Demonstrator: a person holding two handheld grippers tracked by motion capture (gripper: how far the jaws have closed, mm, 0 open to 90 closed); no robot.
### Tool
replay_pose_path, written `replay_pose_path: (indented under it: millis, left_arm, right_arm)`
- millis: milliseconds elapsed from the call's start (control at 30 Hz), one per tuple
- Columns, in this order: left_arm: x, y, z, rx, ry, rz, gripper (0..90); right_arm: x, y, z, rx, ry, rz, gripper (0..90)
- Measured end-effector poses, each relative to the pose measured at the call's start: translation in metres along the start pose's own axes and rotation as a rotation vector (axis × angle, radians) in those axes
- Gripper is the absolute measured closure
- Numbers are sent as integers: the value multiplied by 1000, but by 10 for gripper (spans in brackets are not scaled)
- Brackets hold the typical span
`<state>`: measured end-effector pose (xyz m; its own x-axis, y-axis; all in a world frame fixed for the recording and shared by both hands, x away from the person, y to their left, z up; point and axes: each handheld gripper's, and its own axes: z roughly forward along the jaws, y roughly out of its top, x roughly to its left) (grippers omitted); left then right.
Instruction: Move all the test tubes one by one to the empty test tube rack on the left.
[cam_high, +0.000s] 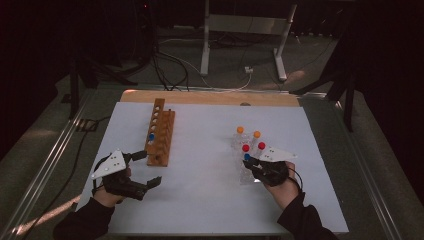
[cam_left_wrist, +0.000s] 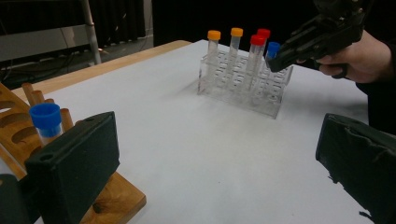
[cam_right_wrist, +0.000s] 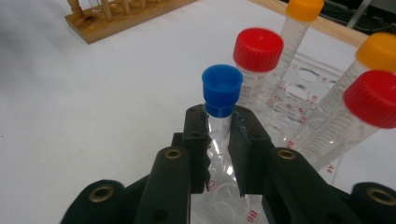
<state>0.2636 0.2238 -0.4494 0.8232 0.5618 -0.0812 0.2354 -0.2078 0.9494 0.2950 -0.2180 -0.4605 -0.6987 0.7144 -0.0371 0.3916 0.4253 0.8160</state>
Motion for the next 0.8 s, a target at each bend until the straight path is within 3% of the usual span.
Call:
replay_pose_path:
  millis: [433,800]
  left_arm:
    - [0,7,-2,3,-14,0,6]
    - [-5,21,0,9,-25,21,6]
  right_arm:
    - [3,24,-36,-89,-11,-14,769]
    - [12,42,-53,-137,24,-49,770]
